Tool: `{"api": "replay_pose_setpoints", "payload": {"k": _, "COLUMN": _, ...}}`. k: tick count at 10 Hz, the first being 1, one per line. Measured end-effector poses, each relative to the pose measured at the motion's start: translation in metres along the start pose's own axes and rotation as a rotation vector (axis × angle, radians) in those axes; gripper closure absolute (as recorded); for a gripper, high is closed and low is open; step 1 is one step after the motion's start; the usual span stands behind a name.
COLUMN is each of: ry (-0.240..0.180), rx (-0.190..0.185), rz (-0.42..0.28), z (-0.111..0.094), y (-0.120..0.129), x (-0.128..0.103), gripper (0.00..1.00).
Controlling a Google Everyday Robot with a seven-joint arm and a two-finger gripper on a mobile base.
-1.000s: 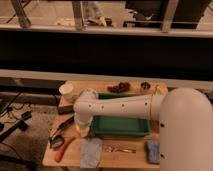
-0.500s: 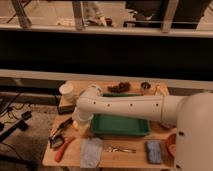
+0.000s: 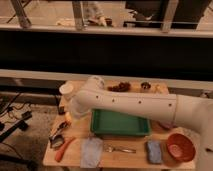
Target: Place apple in metal cup
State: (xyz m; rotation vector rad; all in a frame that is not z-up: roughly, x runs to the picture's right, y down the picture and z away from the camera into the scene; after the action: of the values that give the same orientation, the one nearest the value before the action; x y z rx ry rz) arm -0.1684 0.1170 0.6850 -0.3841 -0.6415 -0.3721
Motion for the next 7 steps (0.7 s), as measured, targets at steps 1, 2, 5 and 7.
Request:
{"api": "replay_pose_setpoints", "payload": {"k": 1, "ry": 0.003, "rx": 0.044, "rz": -0.003, "z": -0.023, "y": -0.007, "x": -0.001, "gripper": 0.48}}
{"api": "replay_pose_setpoints", "payload": {"k": 2, "ry": 0.011, "rx": 0.093, "rz": -0.001, "z": -0.047, "y": -0.013, "x": 0.002, "gripper": 0.48}}
{"api": "replay_pose_setpoints", "payload": {"k": 5, "ry": 0.052, "rx": 0.181, "rz": 0.049, "z": -0.097, "y": -0.003, "x": 0.045, "gripper": 0.48}}
{"api": "replay_pose_setpoints", "payload": {"k": 7, "ry": 0.069, "rx": 0.208, "rz": 0.077, "z": -0.113, "y": 0.006, "x": 0.067, "gripper": 0.48}}
